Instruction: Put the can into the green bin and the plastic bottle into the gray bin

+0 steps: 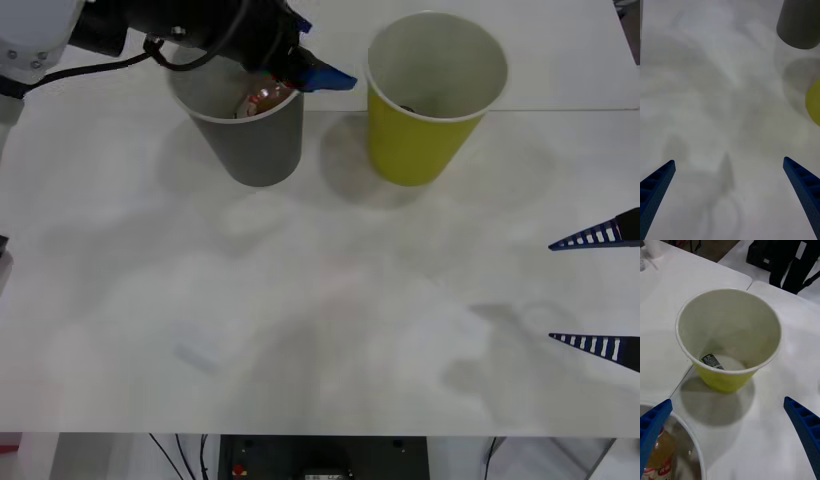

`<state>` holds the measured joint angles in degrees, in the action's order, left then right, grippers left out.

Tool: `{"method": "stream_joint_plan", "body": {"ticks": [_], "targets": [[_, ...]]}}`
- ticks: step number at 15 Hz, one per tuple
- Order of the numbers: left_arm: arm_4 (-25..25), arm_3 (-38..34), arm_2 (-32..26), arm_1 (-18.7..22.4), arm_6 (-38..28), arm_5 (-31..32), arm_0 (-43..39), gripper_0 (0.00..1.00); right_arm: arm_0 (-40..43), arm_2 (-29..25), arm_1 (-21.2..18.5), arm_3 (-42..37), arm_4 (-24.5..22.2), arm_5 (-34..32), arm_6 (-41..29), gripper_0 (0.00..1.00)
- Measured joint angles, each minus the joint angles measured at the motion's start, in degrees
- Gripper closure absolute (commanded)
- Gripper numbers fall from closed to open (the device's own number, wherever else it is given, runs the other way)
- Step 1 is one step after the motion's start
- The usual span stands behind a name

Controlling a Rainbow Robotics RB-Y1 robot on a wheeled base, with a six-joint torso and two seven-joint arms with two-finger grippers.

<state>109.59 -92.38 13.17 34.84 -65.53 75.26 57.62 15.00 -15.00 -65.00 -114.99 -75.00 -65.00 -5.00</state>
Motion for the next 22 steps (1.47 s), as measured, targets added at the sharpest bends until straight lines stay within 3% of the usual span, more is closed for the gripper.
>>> {"method": "stream_joint_plan", "body": {"ticks": [6,9,17,22], "targets": [[-4.07,-21.59,-11.63,6.84,3.0,-0.63,-22.26,0.0,0.0,0.0,0.0,0.0,0.0,0.0,0.0,0.0],[-5.94,-28.59,-17.85,7.58,10.45,-0.62,-33.55,0.0,0.0,0.0,0.0,0.0,0.0,0.0,0.0,0.0],[-16.05,-30.25,-27.49,7.96,33.39,-0.61,-51.08,0.0,0.0,0.0,0.0,0.0,0.0,0.0,0.0,0.0],[-19.19,-30.25,-29.94,7.96,44.97,-0.62,-58.68,0.0,0.0,0.0,0.0,0.0,0.0,0.0,0.0,0.0]]}}
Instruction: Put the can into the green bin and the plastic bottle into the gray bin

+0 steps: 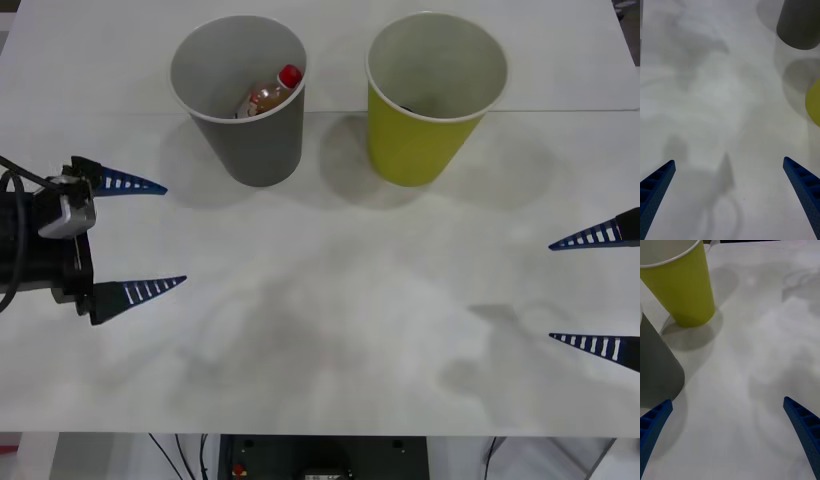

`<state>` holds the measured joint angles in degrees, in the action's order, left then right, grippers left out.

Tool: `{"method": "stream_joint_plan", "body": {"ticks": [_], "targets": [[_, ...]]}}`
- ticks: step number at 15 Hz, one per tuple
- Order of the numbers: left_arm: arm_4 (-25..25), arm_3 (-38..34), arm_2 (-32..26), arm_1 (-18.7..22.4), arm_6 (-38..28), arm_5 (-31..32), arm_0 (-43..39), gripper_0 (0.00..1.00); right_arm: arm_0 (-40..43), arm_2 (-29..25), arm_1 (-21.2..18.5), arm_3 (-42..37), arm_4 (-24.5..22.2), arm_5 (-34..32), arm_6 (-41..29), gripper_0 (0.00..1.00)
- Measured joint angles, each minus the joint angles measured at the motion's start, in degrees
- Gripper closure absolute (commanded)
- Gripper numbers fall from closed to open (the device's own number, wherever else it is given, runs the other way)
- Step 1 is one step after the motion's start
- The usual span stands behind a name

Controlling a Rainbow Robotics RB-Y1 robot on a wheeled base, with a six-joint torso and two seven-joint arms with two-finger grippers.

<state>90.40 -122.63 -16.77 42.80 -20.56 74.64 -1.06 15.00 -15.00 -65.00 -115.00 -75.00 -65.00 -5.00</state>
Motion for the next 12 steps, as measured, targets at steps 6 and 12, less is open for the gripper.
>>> {"method": "stream_joint_plan", "body": {"ticks": [6,12], "targets": [[-1.84,0.01,-1.72,0.0,11.45,1.6,-5.91,0.0,0.0,0.0,0.0,0.0,0.0,0.0,0.0,0.0],[-3.92,0.0,-3.27,1.37,14.3,6.12,-10.41,0.0,0.0,0.0,0.0,-0.01,0.0,0.0,0.0,0.0]]}}
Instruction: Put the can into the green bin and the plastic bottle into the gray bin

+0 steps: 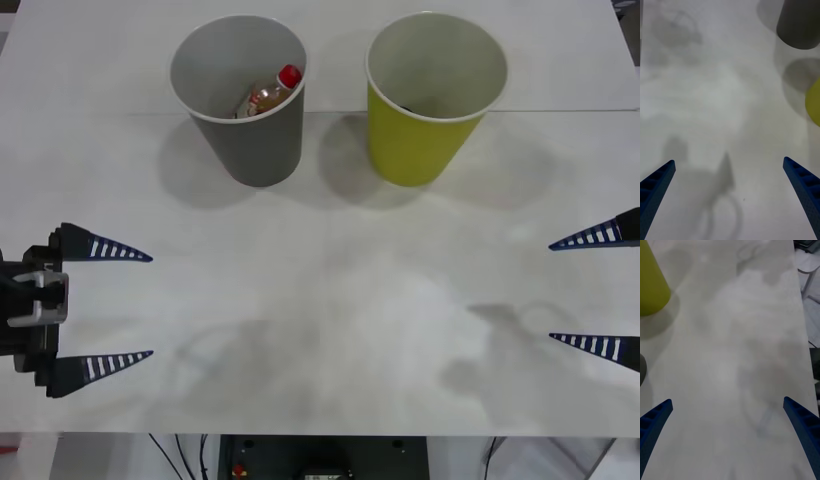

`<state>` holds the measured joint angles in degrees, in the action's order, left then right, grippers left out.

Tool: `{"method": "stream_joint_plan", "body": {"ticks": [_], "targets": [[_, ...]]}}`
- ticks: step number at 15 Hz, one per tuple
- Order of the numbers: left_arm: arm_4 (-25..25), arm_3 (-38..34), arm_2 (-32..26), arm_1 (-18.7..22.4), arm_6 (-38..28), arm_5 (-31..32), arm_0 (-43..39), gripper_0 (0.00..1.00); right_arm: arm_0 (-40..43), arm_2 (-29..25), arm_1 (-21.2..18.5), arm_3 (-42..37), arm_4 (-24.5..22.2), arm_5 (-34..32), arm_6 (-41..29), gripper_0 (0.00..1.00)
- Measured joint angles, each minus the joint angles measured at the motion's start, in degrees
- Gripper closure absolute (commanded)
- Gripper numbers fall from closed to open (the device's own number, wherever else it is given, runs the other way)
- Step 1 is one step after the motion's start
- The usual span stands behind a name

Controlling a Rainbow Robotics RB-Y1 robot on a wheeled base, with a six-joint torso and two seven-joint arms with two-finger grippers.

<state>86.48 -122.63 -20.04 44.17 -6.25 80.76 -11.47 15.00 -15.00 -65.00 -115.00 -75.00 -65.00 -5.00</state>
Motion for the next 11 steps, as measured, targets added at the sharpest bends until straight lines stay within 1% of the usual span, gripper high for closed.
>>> {"method": "stream_joint_plan", "body": {"ticks": [5,8,11], "targets": [[-0.39,-0.15,0.0,1.71,1.89,-0.04,-2.57,0.0,0.0,0.0,0.0,0.0,0.0,0.0,0.0,0.0],[1.68,-0.13,0.92,1.75,2.45,-0.64,-2.38,0.0,0.0,0.0,0.0,0.0,0.0,0.0,0.0,0.0],[2.08,-0.08,1.22,1.79,2.48,-0.85,-2.35,0.0,0.0,0.0,0.0,0.0,0.0,0.0,0.0,0.0]]}}
